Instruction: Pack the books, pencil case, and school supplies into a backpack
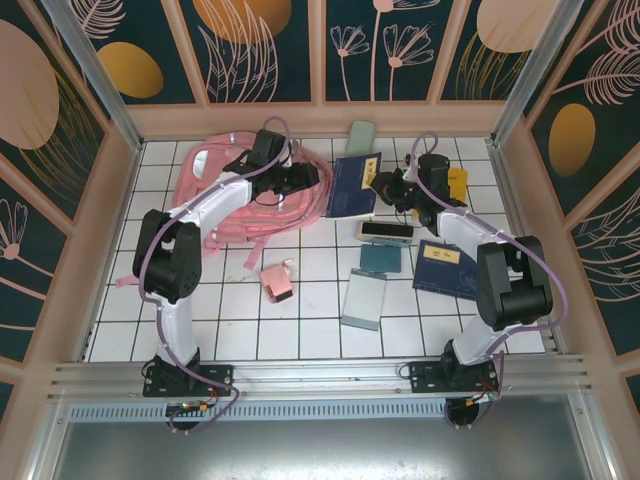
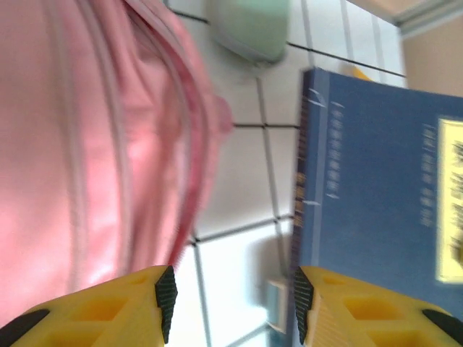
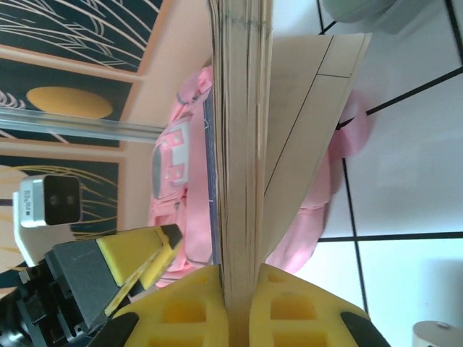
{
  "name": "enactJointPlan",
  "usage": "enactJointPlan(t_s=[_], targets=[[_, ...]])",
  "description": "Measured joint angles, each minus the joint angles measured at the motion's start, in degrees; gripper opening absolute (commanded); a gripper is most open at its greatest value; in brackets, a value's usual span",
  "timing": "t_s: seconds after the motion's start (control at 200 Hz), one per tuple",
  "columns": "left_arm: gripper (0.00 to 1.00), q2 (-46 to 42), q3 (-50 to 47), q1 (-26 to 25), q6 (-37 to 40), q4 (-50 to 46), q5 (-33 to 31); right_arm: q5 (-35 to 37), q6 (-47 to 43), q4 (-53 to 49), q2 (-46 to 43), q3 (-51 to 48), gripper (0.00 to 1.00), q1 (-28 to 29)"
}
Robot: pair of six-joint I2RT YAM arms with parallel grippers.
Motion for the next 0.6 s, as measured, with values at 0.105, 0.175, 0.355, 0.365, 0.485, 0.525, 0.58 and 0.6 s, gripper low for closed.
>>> enactJointPlan(t_s=[0.105,0.175,0.355,0.365,0.485,0.525,0.58,0.6], targets=[[0.50,4.15,5.25,-0.22,3.74,-3.78,-8.15,0.70,-1.53,-1.29,0.02,1.62,0.00,-0.11],[0.51,6.73,7.21,-0.57,5.35,-5.90,-12.70,0.63,-2.58,-1.92,0.02,2.51,0.00,-0.20],[0.55,13.68,13.51,-2.34,7.63,-13.03,-22.47,-0.07,-4.13,-3.23,0.02,3.41,0.00,-0.79],[0.55,14.05,13.99,-2.47,7.63,-13.29,-22.86,-0.09,-4.17,-3.32,0.02,3.41,0.00,-0.83],[0.55,18.10,19.28,-4.15,8.55,-17.29,-28.24,-1.07,-4.24,-3.93,0.02,3.41,0.00,-1.44],[0.55,19.28,20.94,-4.70,8.92,-18.80,-30.01,-1.57,-4.22,-3.91,0.02,3.41,0.00,-1.57],[0.55,20.59,23.02,-5.29,9.20,-20.61,-31.95,-2.05,-4.17,-3.89,0.02,3.41,0.00,-1.62],[0.54,20.94,23.58,-5.42,9.35,-21.11,-32.52,-2.23,-4.11,-3.89,0.02,3.41,0.00,-1.62]])
